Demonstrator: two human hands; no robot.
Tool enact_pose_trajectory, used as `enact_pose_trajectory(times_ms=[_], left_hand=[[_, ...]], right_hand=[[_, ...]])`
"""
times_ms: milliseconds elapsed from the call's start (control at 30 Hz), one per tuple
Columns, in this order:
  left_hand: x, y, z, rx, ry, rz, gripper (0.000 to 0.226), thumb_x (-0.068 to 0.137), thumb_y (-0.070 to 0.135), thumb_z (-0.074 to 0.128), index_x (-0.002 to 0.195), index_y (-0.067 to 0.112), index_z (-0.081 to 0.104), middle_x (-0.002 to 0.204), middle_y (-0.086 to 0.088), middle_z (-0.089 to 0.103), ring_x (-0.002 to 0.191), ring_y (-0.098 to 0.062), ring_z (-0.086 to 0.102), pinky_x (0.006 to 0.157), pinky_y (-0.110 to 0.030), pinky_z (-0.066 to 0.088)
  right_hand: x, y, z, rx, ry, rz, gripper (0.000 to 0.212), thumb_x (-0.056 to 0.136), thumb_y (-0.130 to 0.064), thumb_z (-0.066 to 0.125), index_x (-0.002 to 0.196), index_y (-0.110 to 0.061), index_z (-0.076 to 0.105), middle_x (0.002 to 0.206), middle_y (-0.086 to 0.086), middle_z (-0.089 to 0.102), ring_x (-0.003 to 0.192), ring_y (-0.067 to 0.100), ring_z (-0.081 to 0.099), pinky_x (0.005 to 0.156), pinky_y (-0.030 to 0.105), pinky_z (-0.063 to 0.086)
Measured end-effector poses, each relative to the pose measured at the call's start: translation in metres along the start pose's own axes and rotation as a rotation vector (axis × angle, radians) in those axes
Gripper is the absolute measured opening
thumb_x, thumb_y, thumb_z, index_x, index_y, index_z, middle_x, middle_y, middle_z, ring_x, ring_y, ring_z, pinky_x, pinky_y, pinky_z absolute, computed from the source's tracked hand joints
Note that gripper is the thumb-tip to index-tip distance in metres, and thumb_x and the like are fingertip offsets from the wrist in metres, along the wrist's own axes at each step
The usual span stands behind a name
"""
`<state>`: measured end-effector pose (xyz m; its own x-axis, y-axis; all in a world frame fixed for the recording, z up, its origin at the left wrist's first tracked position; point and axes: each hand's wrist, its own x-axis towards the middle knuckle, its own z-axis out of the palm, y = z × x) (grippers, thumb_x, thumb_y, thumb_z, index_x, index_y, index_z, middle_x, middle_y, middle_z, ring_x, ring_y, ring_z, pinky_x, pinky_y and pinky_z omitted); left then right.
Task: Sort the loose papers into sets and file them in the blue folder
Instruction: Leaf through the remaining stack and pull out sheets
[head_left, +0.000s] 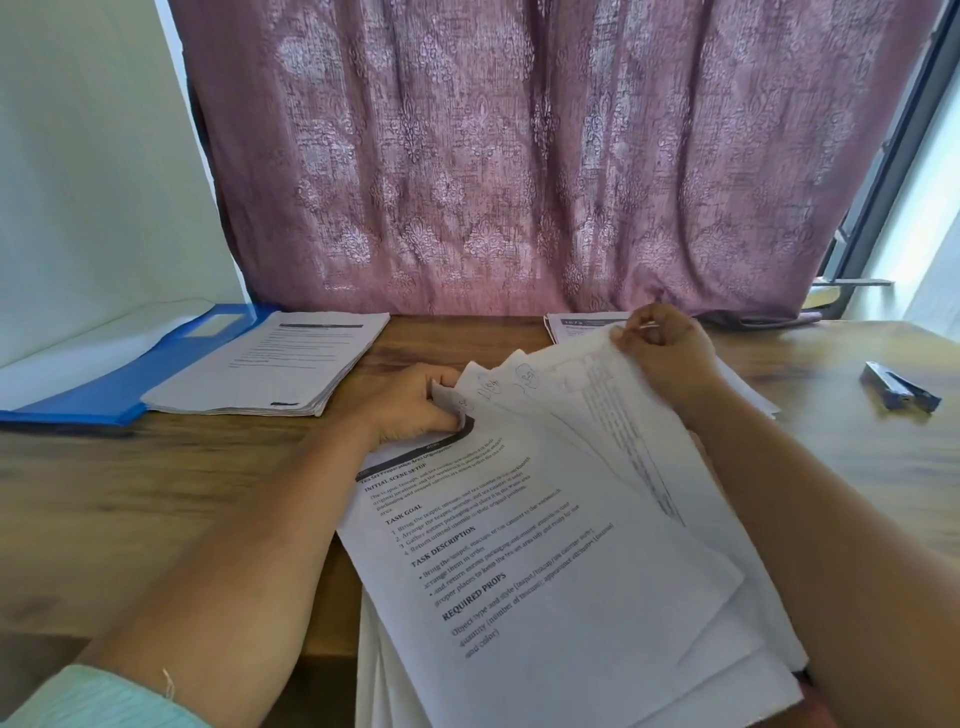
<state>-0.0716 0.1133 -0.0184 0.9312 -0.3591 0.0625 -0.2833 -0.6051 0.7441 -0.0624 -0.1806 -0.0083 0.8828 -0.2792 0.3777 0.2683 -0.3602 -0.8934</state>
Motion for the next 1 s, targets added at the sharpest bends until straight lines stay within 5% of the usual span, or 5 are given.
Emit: enact_pose_trajectory(times_ms=[267,500,733,933,1000], left_hand=[[-0.005,0.005,0.001,-0.020,-0.010,0.017,0.034,0.081,0.004,0.075,0.105,0.027,0.070,0.093,0.022,0.069,0.079,0.018,0.061,0.064,-0.003,0.042],[-0.003,0.004,0.002,-0.001,-0.005,0.056,0.034,0.082,0.005,0.075,0.112,0.018,0.070,0.082,0.027,0.065,0.068,0.024,0.056,0.056,0.002,0.038],[0.000,0.001,0.001,0.013,-0.002,0.014,0.034,0.081,0.004,0.076,0.110,0.020,0.070,0.099,0.014,0.071,0.087,0.007,0.063,0.063,0.000,0.042],[0.002,-0.002,0.002,0.023,-0.003,0.018,0.035,0.081,0.006,0.076,0.113,0.019,0.070,0.098,0.017,0.069,0.075,0.018,0.060,0.059,0.001,0.039],[0.003,-0.003,0.002,0.020,-0.001,0.012,0.035,0.081,0.007,0.077,0.113,0.019,0.070,0.100,0.015,0.070,0.076,0.018,0.060,0.061,0.001,0.040]], right_hand=[[-0.010,-0.018,-0.048,-0.249,-1.043,0.509,0.055,0.068,-0.023,0.085,0.116,-0.004,0.066,0.114,0.014,0.071,0.102,0.026,0.069,0.086,0.037,0.054],[0.015,0.011,-0.039,-0.094,-0.196,0.193,0.020,0.084,-0.021,0.075,0.093,-0.004,0.072,0.091,0.011,0.074,0.081,0.028,0.069,0.083,0.047,0.056],[-0.007,-0.014,-0.066,-0.311,-1.014,0.436,0.039,0.082,-0.001,0.070,0.120,-0.007,0.063,0.113,0.009,0.072,0.103,0.025,0.069,0.070,0.025,0.056],[0.012,0.010,-0.059,-0.352,-0.319,0.216,0.014,0.085,-0.015,0.073,0.096,-0.007,0.070,0.100,0.013,0.073,0.086,0.030,0.070,0.078,0.037,0.057],[0.013,0.006,-0.059,-0.424,-0.466,0.253,0.019,0.084,-0.023,0.075,0.101,-0.018,0.068,0.102,0.006,0.073,0.092,0.027,0.070,0.089,0.042,0.055]])
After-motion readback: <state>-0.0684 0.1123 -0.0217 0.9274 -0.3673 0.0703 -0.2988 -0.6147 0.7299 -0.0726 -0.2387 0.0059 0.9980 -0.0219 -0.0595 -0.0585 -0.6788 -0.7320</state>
